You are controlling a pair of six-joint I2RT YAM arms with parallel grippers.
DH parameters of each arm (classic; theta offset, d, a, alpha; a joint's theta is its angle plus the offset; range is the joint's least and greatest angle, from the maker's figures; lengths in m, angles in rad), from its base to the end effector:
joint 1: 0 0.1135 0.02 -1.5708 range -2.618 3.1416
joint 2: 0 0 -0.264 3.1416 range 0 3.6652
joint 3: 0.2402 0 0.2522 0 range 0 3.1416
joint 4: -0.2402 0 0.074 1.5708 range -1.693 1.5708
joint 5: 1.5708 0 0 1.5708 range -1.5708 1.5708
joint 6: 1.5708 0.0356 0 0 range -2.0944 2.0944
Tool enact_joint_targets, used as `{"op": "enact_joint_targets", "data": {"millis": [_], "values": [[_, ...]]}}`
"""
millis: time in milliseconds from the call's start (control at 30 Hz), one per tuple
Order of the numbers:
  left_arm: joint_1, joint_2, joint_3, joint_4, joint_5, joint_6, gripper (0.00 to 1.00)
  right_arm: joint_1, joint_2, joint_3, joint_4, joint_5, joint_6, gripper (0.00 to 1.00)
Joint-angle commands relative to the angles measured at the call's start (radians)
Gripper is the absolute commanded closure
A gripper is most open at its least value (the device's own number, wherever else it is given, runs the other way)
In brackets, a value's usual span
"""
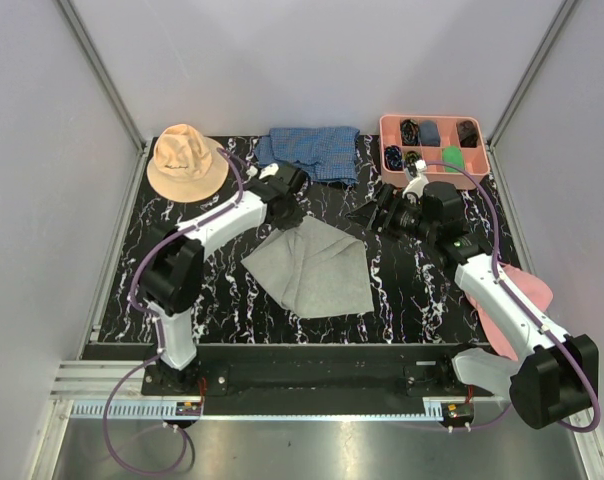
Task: Fold the napkin, place the utensils inside, and roll it up
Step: Fold the napkin
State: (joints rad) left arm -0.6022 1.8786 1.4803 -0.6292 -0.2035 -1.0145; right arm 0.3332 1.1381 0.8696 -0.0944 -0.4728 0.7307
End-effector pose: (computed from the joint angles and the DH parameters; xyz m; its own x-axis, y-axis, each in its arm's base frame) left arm 0.3381 -0.2237 0.2322 -0.7705 -0.4796 -0.4199 -0.3516 0.8692 -0.3477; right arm 0.2406 0.1004 0.3085 -0.7127 0.3821 -0.5883 -0.2926 0.6003 0.7443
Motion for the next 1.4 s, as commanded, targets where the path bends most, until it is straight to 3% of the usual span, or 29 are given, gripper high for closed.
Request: {"op": "enact_joint_targets", "data": {"millis": [0, 400, 500, 533, 633, 667, 867, 1067, 1167, 1367], "values": [[-0.001, 0.033, 0.069, 0.043, -0.019, -0.022, 1.0, -0.005, 0.002, -0.001, 0.018, 0.01, 0.001, 0.2], [0.021, 0.088, 0.106, 0.046, -0.034, -0.033, 1.0, -0.005, 0.003, -0.011, 0.016, 0.019, 0.001, 0.2], [0.021, 0.093, 0.115, 0.059, -0.024, -0.024, 0.78, -0.006, 0.002, -0.012, 0.013, 0.019, -0.002, 0.2], [0.022, 0.093, 0.118, 0.072, -0.02, -0.018, 0.62, -0.006, 0.002, -0.011, 0.009, 0.019, -0.005, 0.19], [0.022, 0.082, 0.138, 0.089, -0.011, 0.001, 0.4, -0.005, -0.003, -0.007, -0.008, 0.036, -0.014, 0.19], [0.021, 0.077, 0.144, 0.092, -0.011, 0.011, 0.29, -0.006, -0.006, -0.006, -0.013, 0.042, -0.014, 0.2], [0.048, 0.002, 0.17, 0.092, -0.008, 0.095, 0.07, -0.006, 0.012, 0.008, -0.056, 0.072, -0.034, 0.19], [0.123, -0.104, 0.016, 0.115, 0.036, 0.309, 0.01, -0.008, 0.1, 0.051, -0.185, 0.106, -0.071, 0.19], [0.157, -0.159, -0.107, 0.175, 0.128, 0.382, 0.01, -0.008, 0.141, 0.06, -0.277, 0.15, -0.091, 0.19], [0.237, -0.211, -0.26, 0.201, 0.291, 0.376, 0.01, -0.01, 0.235, 0.049, -0.464, 0.154, -0.113, 0.24]]}}
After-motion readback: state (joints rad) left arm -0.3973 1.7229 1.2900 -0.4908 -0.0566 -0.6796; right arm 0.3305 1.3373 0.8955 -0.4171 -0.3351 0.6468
